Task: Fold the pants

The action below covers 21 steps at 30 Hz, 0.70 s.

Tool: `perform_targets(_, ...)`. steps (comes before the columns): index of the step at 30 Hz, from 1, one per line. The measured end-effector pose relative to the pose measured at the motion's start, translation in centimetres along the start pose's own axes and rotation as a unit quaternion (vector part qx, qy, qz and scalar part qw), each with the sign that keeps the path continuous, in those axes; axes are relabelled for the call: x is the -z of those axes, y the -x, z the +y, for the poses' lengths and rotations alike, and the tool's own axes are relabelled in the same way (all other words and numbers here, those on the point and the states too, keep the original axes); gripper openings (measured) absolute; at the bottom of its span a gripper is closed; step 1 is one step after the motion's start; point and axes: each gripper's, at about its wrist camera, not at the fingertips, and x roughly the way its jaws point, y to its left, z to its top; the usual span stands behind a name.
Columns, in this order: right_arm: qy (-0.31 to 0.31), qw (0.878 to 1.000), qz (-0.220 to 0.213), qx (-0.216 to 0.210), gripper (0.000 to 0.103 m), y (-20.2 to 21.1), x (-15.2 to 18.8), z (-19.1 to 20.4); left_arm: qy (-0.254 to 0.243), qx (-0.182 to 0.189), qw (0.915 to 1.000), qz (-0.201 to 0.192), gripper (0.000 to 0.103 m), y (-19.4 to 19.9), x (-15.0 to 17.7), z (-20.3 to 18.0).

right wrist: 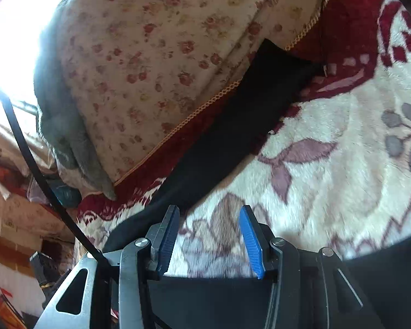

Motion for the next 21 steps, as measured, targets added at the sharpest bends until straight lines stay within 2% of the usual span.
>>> perform_targets(3,-0.024,1.000,0.003,0.008,0.047,-0.8,-1.5,-0.8,0.027,0.005,0.9994,0.019,0.051,-1.3,-1.1,0.1)
perform_targets(9,-0.034,0.999,0.003,0.032,0.048,-2.2,-3.7,-1.3,0.089,0.009,0.9949,0.047,0.051,-3.5,-2.6,1.2)
perform_targets(15,-0.036,0.998,0.009,0.044,0.049,-3.6,-4.9,-1.8,0.141,0.030,0.9883,0.051,0.051,-3.9,-3.7,2.2)
perform_targets(17,-0.034,0.998,0.012,0.045,0.049,-3.8,-5.0,-1.9,0.149,0.035,0.9870,0.049,0.051,-4.0,-4.1,2.3)
perform_targets(21,-0.035,0.998,0.025,0.048,0.049,-4.7,-5.5,-2.0,0.136,0.005,0.9880,0.072,0.051,-5.5,-4.6,1.8)
